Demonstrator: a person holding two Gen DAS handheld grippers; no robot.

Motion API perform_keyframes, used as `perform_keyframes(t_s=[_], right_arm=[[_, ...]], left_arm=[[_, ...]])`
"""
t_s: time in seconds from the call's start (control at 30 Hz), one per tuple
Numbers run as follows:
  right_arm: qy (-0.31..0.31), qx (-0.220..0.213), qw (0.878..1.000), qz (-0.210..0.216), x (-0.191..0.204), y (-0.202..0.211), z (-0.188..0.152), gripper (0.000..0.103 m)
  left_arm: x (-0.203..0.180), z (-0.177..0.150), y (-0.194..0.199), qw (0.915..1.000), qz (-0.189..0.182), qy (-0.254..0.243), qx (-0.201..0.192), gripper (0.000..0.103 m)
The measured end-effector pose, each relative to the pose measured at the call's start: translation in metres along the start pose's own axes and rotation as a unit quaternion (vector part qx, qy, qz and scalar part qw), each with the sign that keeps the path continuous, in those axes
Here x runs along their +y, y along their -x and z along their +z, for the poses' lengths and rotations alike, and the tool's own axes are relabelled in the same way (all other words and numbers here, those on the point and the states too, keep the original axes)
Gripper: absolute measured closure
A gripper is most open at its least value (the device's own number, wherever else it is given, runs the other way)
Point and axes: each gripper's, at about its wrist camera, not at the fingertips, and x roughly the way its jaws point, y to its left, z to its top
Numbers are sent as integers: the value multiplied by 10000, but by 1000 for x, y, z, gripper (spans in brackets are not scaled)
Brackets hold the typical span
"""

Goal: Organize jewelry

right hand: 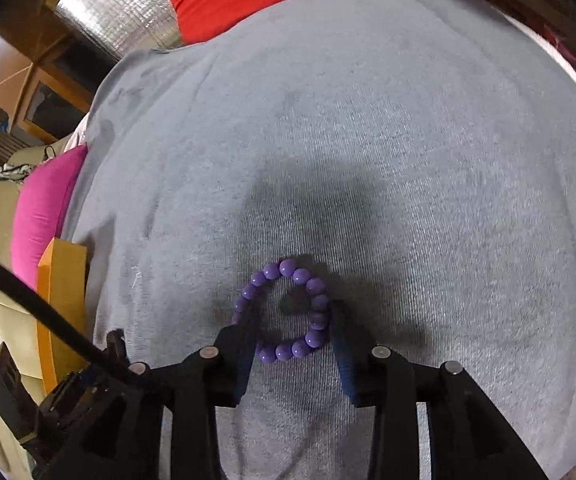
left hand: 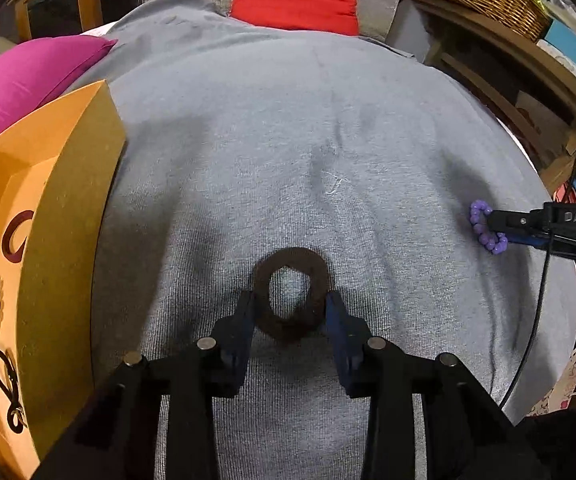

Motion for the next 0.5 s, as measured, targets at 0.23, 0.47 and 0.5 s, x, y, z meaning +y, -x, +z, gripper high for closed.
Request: perform_keyframes(t_s=[0.23, 0.47, 0.5], right_arm=[[334, -123, 9992, -207, 12, -1, 2, 84], [321, -41, 9993, -176, 7, -4, 1, 84], [321, -22, 9994, -140, 5, -3, 1, 84]], left_arm=[[-5, -9, 19, 9988, -356, -224, -247, 78], [-8, -13, 10, 9997, -156, -194, -2, 51], [-8, -13, 7, 9997, -144, -183, 76, 51]])
